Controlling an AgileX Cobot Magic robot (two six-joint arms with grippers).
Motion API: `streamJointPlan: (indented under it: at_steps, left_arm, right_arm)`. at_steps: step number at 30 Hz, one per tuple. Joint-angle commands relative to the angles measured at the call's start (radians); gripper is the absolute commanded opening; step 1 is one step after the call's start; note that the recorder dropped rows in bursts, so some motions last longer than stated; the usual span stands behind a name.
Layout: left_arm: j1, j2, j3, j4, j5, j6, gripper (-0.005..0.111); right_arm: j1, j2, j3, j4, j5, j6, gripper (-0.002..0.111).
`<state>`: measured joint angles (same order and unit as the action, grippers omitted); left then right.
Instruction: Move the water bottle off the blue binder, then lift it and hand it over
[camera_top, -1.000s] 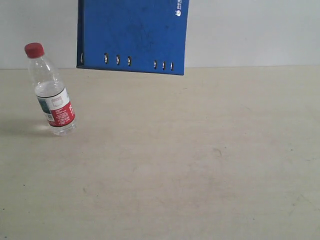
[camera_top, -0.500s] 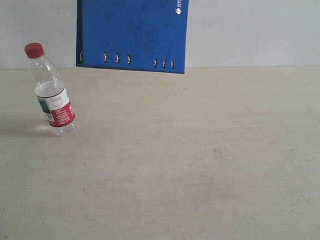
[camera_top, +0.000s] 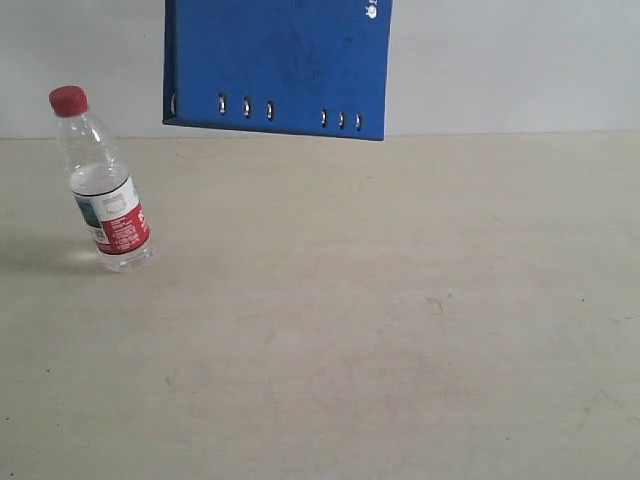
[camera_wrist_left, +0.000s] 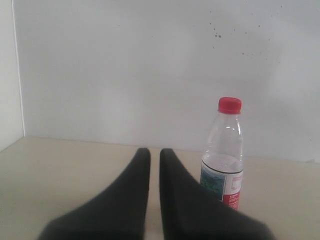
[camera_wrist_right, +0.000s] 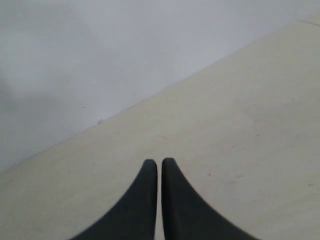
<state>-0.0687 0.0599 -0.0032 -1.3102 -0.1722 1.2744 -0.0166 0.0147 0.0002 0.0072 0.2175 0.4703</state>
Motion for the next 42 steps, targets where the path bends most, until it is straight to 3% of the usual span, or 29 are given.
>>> streamJointPlan:
  at_steps: [1,10,14,26,33,42]
  left_arm:
    - [0.003,-0.012,0.003,-0.005,0.006,0.003,0.007]
    - [0.003,-0.018,0.003,-0.005,0.009,0.003,0.007]
    - [0.003,-0.018,0.003,-0.005,0.009,0.003,0.007]
    - [0.003,-0.018,0.003,-0.005,0.009,0.003,0.007]
    - [0.003,-0.018,0.003,-0.005,0.009,0.003,0.007]
    - [0.003,-0.018,0.003,-0.005,0.009,0.003,0.007]
  right_arm:
    - [-0.045,-0.015,0.000,-0.007,0.163,-0.254,0.000]
    - [-0.032,-0.015,0.000,-0.007,0.177,-0.345,0.000]
    - [0.017,-0.015,0.000,-0.016,0.101,-0.523,0.000]
    - [0.029,-0.015,0.000,-0.019,0.165,-0.609,0.000]
    - [-0.035,-0.015,0.000,0.053,0.149,-0.591,0.000]
    - [-0.079,-0.015,0.000,0.269,0.165,-0.751,0.000]
